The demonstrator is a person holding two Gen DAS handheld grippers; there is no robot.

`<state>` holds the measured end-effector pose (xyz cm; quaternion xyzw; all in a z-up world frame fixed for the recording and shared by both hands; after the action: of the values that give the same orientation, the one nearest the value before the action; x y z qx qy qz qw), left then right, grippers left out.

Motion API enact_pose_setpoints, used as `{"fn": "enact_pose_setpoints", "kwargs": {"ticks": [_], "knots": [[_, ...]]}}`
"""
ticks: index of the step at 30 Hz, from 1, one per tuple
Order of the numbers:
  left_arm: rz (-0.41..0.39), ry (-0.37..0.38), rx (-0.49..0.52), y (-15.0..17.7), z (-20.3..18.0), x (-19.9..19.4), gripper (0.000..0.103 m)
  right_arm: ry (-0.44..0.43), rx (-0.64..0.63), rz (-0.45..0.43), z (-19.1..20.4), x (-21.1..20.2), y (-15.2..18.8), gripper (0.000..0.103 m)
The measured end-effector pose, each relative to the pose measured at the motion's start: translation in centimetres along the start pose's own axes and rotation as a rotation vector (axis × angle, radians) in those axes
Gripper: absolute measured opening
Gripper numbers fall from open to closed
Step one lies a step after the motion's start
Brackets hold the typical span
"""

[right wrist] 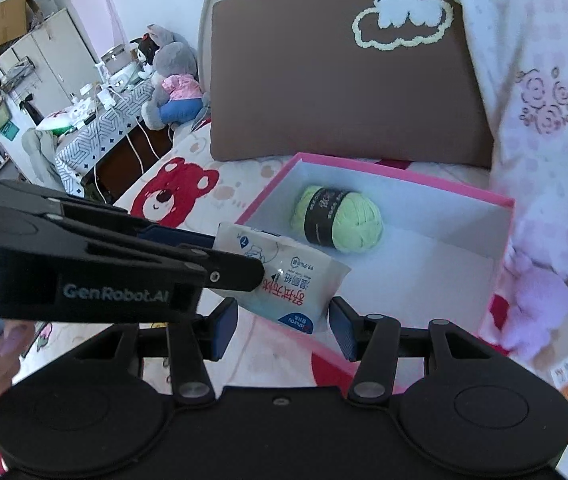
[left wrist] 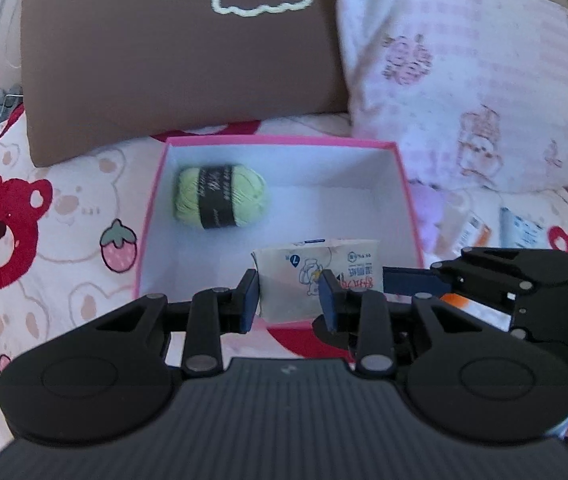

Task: Organize objects
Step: 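Carry the tissue pack with the left tool over the pink box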

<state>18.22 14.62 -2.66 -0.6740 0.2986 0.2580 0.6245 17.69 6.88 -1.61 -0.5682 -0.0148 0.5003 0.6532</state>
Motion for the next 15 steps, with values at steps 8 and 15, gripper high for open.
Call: {"fn": "enact_pose_setpoints", "kwargs": {"ticks": [8,15], "knots": [[0.028,-0.008,-0.056,0.1,2.5,3.4,0.031,-0.052,0.102,0.033,-1.8,3.6,0.2,0.047],[-0.022,-0.039,-0.089,0.1,4.3,6.8,0.031,-0.022,0.087,0.083,-3.0,7.3,0.0,0.042]]}}
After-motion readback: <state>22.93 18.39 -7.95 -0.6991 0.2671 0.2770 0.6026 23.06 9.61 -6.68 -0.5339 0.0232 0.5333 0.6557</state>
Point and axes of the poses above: each gripper's, at about its wrist camera, not at the fingertips, and x roughly the way its jaws point, z to its left, y to its underside, the point moved 9 cm from there along x, roughly the way its jaws point, and after that the axes turned 12 degrees about -z, right-handed, at the moved point
